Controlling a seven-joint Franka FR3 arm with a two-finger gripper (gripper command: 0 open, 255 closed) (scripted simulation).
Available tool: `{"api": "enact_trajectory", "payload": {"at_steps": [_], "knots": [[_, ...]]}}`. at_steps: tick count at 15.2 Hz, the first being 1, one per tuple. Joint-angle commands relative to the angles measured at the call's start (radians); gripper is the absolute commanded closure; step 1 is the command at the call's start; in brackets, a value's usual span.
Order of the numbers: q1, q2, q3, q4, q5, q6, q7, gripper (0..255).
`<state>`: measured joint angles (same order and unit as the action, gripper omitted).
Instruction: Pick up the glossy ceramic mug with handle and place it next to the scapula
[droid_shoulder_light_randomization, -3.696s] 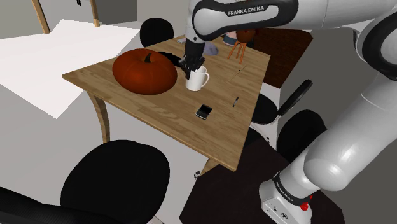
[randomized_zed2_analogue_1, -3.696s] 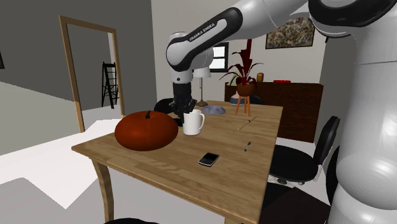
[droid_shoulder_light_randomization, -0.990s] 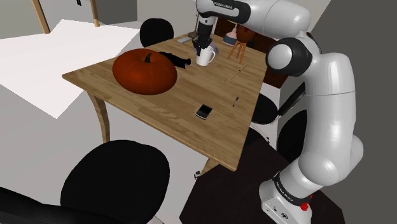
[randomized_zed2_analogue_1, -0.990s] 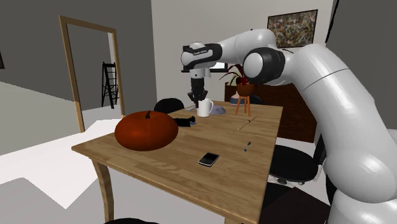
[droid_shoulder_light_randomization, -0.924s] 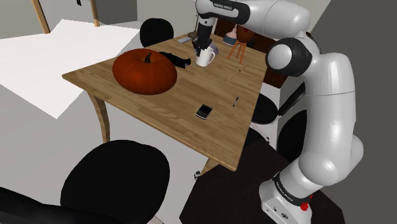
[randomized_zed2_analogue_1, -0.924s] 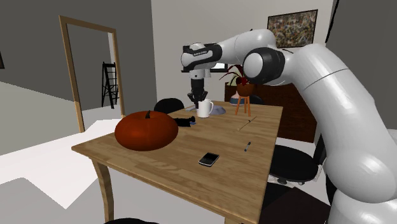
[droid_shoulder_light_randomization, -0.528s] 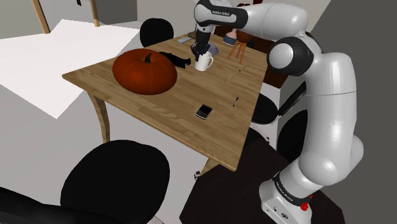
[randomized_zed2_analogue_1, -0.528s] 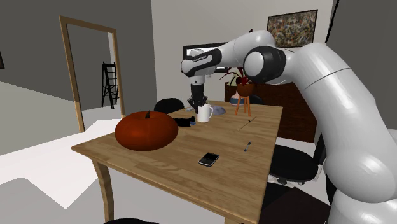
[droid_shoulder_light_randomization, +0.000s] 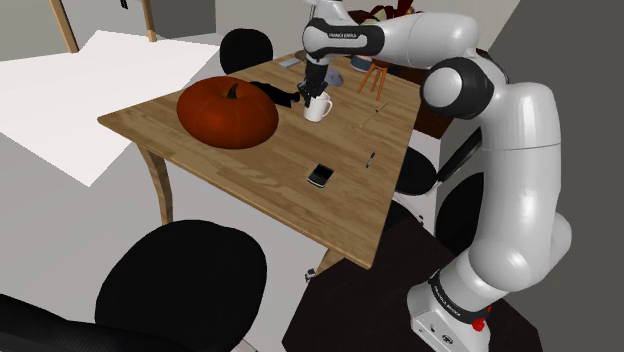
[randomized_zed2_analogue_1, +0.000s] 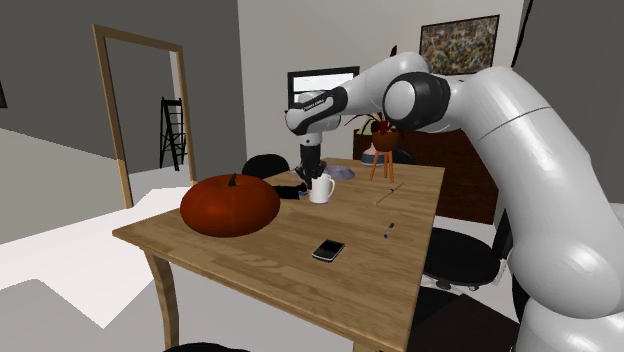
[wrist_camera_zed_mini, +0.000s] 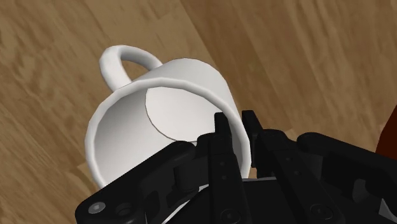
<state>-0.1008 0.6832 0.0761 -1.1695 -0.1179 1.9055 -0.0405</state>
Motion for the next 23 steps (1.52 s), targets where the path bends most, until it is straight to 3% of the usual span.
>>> {"api": "enact_trajectory", "payload": {"at_steps": [1, 6, 14, 15, 20, 23], "knots": [[-0.002, 0.006, -0.001, -0.016, -0.001, 0.023, 0.0, 255], [-0.003, 0.02, -0.002, -0.059, -0.003, 0.079, 0.005, 255], [-0.003, 0.02, -0.002, -0.059, -0.003, 0.079, 0.005, 255], [-0.003, 0.019, -0.002, -0.059, -0.003, 0.079, 0.005, 0], [-0.003, 0.019, -0.002, -0.059, -0.003, 0.079, 0.005, 0], [0.001, -0.01, 0.001, -0.007, 0.0, -0.002, 0.002, 0]]}}
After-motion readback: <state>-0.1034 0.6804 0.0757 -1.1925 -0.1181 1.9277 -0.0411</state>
